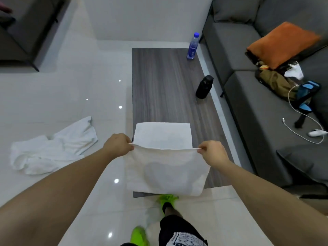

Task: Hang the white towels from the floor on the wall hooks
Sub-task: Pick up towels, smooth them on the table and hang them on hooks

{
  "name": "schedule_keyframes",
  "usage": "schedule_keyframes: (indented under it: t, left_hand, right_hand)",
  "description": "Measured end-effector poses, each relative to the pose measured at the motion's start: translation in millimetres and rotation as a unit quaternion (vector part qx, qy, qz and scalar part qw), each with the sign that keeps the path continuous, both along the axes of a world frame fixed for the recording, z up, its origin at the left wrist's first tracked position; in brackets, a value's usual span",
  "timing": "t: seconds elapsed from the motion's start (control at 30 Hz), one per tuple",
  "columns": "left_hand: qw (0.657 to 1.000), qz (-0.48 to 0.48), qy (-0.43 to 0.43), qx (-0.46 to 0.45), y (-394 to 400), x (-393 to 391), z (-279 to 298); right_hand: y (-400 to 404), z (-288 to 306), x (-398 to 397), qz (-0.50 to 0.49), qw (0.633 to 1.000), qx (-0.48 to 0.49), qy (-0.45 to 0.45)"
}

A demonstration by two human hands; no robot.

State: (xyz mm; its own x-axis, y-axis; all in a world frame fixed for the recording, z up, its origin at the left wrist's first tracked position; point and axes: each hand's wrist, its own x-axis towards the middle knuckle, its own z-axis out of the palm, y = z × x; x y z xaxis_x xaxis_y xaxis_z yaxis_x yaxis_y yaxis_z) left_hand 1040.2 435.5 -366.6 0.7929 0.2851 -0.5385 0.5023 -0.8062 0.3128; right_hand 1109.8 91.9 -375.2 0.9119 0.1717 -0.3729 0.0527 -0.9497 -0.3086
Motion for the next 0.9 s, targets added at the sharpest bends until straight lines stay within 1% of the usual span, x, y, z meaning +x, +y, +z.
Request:
schedule_keyframes:
  t: [0.1, 0.23, 0.37, 0.43, 0.47, 0.53, 0.63, 0.73, 0.83, 0.9]
  left_hand:
    - [1.0, 0.028, 0.008, -0.011, 3.9, 35.4, -18.7]
    - [0.998, 0.064, 0.011, 0.0, 12.3, 91.6, -47.5]
    - [0.989, 0.14, -0.007, 0.047, 21.3, 140.7, -85.0]
    - [0.983, 0.174, 0.007, 0.057, 25.1, 150.0, -105.9]
    - [0.982, 0.183, 0.024, 0.051, 25.4, 150.0, -115.8]
    - [0.979, 0.189, 0.065, 0.029, 21.8, 140.7, -136.3]
    - [0.974, 0.191, 0.122, 0.003, 9.1, 108.9, -162.7]
    - [0.962, 0.209, 0.171, -0.035, -8.4, 67.9, -188.5]
    - [0.944, 0.258, 0.195, -0.064, -28.5, 28.8, -211.7]
    - [0.925, 0.309, 0.209, -0.067, -36.8, 4.7, -224.9]
  right_hand:
    - [11.3, -17.7, 45.8, -0.005, 1.0, 0.012, 0.012]
    - [31.5, -44.3, 117.7, 0.011, 1.0, 0.009, 0.021]
    - [53.1, -75.7, 177.1, 0.003, 1.0, -0.023, -0.006]
    - [62.3, -91.1, 193.1, -0.006, 0.999, -0.043, -0.025]
    - [65.9, -98.7, 196.3, -0.018, 0.999, -0.039, -0.017]
    - [68.4, -117.9, 189.1, -0.055, 0.998, -0.019, 0.029]
    - [58.9, -152.1, 148.5, -0.085, 0.988, -0.012, 0.127]
    - [44.7, -181.3, 89.2, -0.119, 0.965, -0.006, 0.232]
    - [33.1, -203.3, 32.4, -0.139, 0.941, -0.02, 0.308]
    - [26.6, -213.7, -1.0, -0.197, 0.919, -0.025, 0.341]
